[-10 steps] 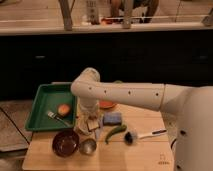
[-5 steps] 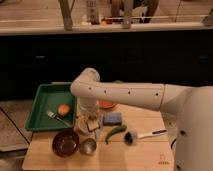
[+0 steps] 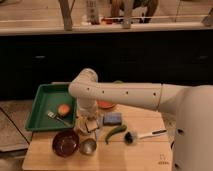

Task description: Place eraser in paper cup

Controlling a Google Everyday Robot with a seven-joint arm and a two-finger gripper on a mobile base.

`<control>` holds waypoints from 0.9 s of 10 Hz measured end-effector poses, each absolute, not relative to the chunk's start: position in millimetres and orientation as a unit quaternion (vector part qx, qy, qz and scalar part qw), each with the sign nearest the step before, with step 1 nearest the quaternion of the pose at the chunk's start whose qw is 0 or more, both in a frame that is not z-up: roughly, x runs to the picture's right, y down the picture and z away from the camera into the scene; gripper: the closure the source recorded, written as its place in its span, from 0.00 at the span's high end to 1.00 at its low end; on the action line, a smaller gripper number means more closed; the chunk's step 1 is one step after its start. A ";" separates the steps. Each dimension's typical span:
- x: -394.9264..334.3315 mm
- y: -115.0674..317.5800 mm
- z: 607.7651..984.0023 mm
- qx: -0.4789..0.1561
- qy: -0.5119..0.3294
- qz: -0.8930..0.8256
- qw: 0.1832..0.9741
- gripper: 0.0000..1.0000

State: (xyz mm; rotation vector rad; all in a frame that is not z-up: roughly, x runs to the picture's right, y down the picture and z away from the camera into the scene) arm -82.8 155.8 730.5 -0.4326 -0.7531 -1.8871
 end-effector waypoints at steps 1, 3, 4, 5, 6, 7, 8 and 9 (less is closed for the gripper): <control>-83.7 156.2 731.3 -0.178 -0.315 -0.783 0.505 0.80; -83.3 155.9 732.7 -0.178 -0.317 -0.785 0.502 0.80; -82.5 155.7 733.4 -0.178 -0.318 -0.785 0.501 0.80; -81.4 155.3 733.9 -0.177 -0.318 -0.785 0.500 0.80; -80.7 155.2 734.3 -0.177 -0.319 -0.786 0.500 0.80; -79.1 154.9 734.9 -0.177 -0.319 -0.786 0.499 0.80; -77.7 154.5 735.1 -0.177 -0.319 -0.786 0.499 0.80; -74.5 154.3 735.4 -0.178 -0.318 -0.785 0.501 0.80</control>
